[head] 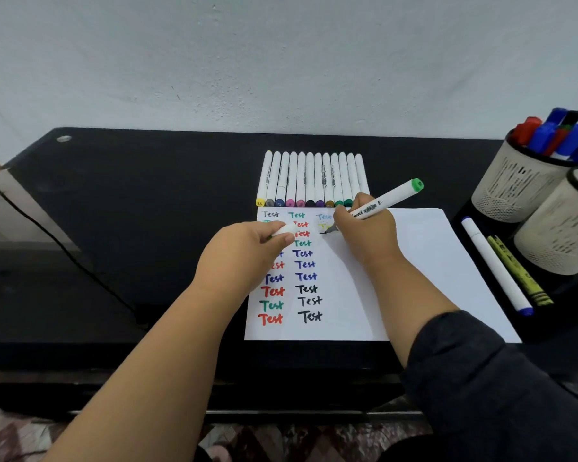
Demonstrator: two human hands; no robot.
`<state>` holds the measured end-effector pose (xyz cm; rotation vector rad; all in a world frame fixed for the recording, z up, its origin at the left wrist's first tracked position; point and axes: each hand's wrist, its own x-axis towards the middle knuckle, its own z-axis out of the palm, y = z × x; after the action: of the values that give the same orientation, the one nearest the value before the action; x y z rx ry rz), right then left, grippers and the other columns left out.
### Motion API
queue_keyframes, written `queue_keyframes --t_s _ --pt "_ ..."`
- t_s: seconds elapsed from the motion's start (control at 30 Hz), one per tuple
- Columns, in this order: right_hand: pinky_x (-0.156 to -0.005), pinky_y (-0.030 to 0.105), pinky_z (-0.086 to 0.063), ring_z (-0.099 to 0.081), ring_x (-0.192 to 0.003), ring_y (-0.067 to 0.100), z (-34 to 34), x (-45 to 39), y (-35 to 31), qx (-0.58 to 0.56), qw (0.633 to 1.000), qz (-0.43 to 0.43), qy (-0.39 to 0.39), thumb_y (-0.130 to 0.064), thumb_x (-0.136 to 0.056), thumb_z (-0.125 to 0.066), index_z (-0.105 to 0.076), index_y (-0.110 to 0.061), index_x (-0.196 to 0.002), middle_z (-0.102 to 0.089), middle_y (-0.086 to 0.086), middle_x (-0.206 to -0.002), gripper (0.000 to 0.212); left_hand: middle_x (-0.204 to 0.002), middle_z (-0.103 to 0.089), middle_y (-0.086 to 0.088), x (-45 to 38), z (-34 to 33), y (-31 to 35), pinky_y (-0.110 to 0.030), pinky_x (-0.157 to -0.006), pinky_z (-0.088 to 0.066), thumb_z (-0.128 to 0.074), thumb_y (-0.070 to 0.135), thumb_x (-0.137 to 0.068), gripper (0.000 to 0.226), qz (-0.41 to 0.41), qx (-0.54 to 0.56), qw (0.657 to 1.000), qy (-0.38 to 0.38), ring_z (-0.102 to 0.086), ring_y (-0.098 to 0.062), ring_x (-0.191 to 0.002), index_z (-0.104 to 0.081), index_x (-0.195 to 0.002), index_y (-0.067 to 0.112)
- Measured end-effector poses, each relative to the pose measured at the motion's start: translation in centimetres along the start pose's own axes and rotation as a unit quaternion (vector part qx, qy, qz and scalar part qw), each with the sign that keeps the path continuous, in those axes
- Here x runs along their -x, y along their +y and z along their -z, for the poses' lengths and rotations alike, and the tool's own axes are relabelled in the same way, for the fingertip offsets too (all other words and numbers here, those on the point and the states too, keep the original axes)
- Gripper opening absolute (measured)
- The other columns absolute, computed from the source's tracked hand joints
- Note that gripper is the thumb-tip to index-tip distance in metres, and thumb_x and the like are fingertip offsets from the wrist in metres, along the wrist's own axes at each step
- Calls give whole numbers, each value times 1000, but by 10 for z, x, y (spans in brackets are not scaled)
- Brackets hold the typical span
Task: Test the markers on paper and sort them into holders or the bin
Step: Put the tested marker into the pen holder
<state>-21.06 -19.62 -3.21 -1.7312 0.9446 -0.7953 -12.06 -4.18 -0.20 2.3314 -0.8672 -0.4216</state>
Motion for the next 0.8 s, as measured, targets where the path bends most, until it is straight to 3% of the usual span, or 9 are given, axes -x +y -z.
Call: queue_keyframes --t_s 0.13,0.27,0.4,0.8 --pt "-46 16 -28 -31 -48 7 0 1 0 12 1000 -1 -12 -14 -88 -58 -29 -17 -60 -36 -3 -54 40 -133 -55 10 0 -1 1 -22 -81 -35 -51 49 -91 43 -1 5 1000 -5 -50 -10 -119 -50 -133 36" --pt "-41 10 -25 -31 -38 3 1 2 -1 5 1000 -3 -11 -6 -84 -55 -28 -17 -58 -33 -5 -51 39 -132 -56 9 1 -2 0 -23 -79 -39 -52 50 -90 44 0 8 1000 -10 -53 -10 -115 -50 -132 37" --pt "-44 14 -26 -30 -43 6 1 0 0 2 1000 -4 13 -8 -85 -55 -29 -17 -60 -33 -4 -53 38 -130 -57 10 0 -3 -1 -23 -74 -40 -52 50 -90 43 0 11 1000 -8 -55 -8 -110 -51 -131 38" --pt "-39 10 -24 -31 -38 5 1 1 1 18 1000 -5 9 -8 -84 -54 -28 -17 -60 -35 -2 -54 36 -131 -56 8 0 -4 0 -22 -76 -38 -52 50 -90 44 -5 2 1000 -11 -53 -9 -113 -50 -132 37"
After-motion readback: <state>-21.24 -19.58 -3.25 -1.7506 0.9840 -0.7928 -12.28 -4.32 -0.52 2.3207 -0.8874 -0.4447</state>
